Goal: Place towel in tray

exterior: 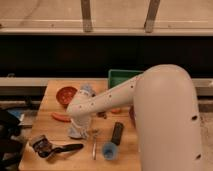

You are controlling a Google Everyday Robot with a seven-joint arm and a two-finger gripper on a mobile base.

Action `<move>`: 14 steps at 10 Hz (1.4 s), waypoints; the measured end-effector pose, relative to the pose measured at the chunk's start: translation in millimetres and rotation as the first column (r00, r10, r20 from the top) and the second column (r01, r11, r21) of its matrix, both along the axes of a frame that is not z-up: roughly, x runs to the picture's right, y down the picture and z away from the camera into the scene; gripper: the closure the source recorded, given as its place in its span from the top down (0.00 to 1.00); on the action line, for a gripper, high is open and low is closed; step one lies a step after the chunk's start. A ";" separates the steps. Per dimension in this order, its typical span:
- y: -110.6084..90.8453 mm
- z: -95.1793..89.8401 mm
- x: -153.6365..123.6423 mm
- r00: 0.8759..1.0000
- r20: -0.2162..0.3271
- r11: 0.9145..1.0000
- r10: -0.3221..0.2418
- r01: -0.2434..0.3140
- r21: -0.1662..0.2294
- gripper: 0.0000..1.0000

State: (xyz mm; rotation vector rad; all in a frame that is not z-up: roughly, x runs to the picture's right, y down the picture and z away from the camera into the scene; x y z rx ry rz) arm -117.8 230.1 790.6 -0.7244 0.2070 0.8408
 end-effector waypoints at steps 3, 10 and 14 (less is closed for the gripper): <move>-36.9 -29.6 21.7 0.999 -0.025 0.998 0.025 -0.024 0.066 0.00; -145.6 -22.2 132.4 0.963 -0.226 0.972 0.145 -0.096 0.214 0.00; -228.7 -13.2 200.3 0.895 -0.325 0.926 0.304 -0.198 0.322 0.00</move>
